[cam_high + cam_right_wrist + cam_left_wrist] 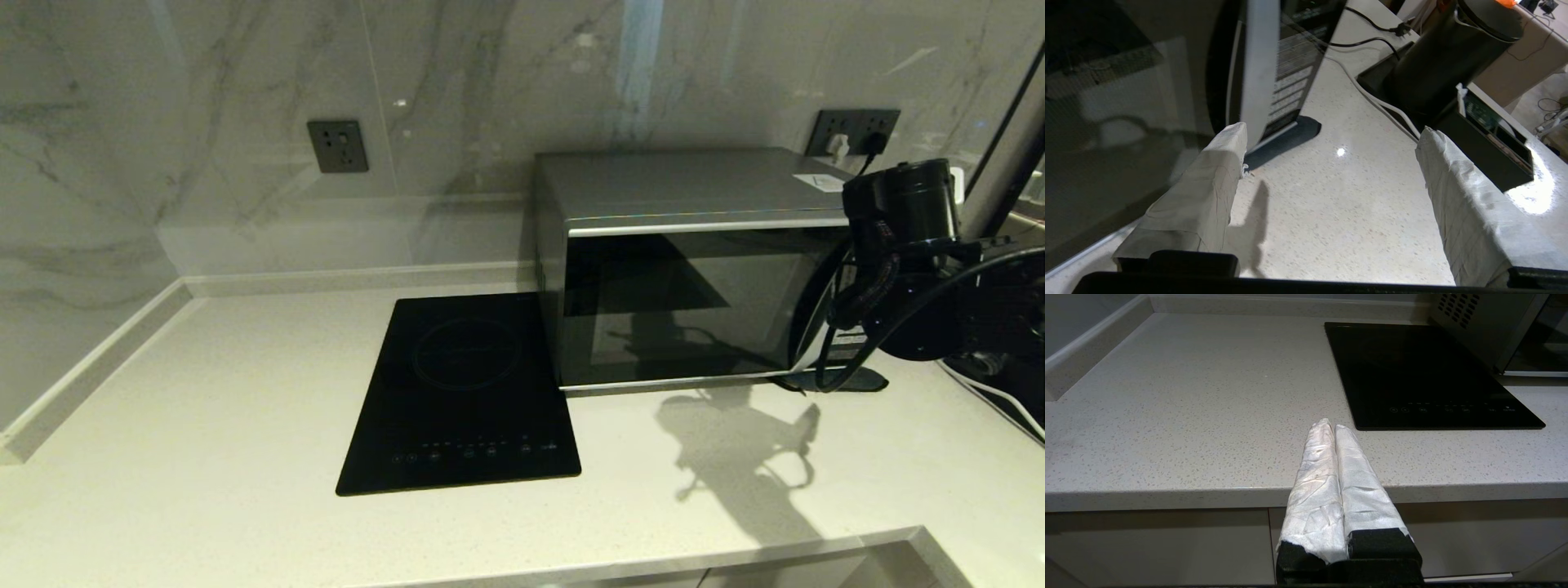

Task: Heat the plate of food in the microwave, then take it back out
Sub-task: Open the microwave oven

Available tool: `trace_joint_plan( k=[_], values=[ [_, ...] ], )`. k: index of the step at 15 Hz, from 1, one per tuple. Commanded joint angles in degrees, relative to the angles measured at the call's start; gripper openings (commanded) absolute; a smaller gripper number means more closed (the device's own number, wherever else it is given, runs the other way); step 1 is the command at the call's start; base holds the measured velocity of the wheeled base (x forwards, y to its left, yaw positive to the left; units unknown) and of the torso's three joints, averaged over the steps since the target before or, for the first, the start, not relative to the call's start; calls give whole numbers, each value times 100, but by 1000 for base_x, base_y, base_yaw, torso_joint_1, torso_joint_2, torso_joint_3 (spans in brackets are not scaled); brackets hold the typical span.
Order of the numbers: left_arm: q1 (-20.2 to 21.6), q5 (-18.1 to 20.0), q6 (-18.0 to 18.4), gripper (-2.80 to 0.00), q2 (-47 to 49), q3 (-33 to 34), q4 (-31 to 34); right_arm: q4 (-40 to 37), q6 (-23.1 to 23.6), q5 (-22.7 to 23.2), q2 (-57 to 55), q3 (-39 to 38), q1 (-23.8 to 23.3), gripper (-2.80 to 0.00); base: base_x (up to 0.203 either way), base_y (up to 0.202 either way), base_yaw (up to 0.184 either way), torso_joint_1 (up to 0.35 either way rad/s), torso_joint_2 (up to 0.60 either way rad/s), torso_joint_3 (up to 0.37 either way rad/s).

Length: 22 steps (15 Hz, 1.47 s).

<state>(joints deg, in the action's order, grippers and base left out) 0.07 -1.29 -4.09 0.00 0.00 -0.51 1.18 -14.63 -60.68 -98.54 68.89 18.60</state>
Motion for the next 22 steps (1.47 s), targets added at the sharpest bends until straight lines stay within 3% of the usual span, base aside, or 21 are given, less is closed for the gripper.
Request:
trace_joint_plan(
  k=[1, 14, 22],
  values=[
    [1, -3, -4, -280, 9, 0, -2, 5, -5, -31, -346, 258, -48, 0, 0, 0, 0, 0, 0, 0],
    [1, -3, -4, -280, 9, 0, -2, 285, -189, 95, -1198, 437, -643, 0, 0, 0, 0, 0, 0, 0],
    [1, -3, -4, -280, 9, 0, -2, 286, -164, 215, -1377, 634, -663, 0, 0, 0, 0, 0, 0, 0]
  ],
)
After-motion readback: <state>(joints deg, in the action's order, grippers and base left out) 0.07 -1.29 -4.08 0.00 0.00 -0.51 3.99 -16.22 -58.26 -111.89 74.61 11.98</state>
